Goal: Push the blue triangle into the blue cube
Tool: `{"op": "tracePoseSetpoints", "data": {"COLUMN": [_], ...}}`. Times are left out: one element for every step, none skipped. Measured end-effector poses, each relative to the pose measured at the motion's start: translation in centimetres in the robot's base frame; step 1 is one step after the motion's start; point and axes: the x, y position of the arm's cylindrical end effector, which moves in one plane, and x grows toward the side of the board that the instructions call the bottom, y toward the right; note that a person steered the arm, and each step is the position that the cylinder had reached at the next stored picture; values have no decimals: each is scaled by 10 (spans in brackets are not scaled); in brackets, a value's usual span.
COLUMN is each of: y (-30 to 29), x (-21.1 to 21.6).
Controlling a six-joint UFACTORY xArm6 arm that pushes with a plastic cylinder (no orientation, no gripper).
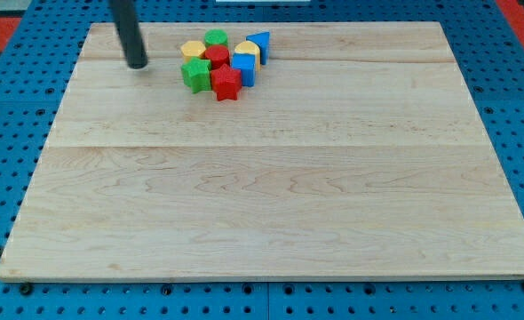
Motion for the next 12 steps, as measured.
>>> {"op": "tracePoseSetpoints", "data": {"y": [1,32,87,115,111,178,265,234,206,204,234,233], "x": [-25,-67,-56,-40,-93,-97,-81,-47,-17,-9,-36,-53]}}
